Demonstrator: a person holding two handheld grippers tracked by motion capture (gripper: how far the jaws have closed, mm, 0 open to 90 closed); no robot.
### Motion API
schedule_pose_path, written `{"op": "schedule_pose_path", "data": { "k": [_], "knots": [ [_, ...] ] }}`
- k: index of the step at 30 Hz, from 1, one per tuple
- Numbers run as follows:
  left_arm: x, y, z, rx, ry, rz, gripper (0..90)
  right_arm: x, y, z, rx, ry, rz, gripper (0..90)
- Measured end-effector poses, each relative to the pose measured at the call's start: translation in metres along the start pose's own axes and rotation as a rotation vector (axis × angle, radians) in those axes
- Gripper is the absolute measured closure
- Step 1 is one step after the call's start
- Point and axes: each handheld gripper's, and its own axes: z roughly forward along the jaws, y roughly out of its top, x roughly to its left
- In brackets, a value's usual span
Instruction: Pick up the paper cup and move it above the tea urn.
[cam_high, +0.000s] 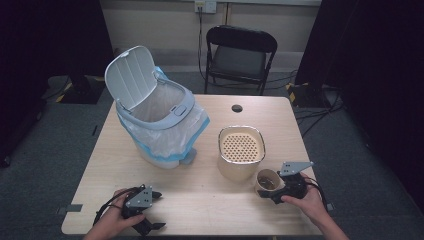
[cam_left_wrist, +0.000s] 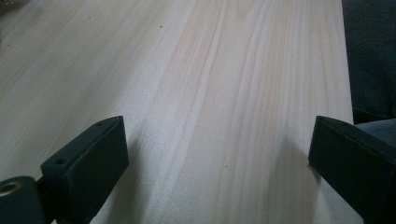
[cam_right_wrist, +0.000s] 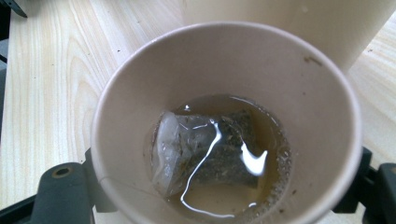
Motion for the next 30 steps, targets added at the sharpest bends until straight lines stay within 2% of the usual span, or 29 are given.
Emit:
{"op": "schedule_pose_path", "data": {
  "k": [6, 17, 19, 24, 30],
  "knots": [
    [0.000, 0.000, 0.000, -0.001, 0.000, -0.001, 4.2, 0.001, 0.002, 0.001, 0.001, 0.012, 0.001, 23.9],
    [0.000, 0.000, 0.000, 0.001, -0.001, 0.000, 4.2, 0.001, 0.004, -0.002, 0.026, -0.001, -0.013, 26.3],
    [0.000, 0.000, 0.000, -0.001, 0.000, -0.001, 4.2, -0.001, 0.004, -0.005, 0.043, -0.017, -0.018, 26.5],
    [0.000, 0.000, 0.000, 0.001, -0.001, 0.000, 4.2, -0.004, 0.006, -0.013, 0.031, -0.035, -0.008, 26.6],
    [0.000, 0.000, 0.000, 0.001, -0.002, 0.001, 4.1, -0.013, 0.013, -0.024, 0.050, -0.073, -0.010, 26.7]
  ]
}}
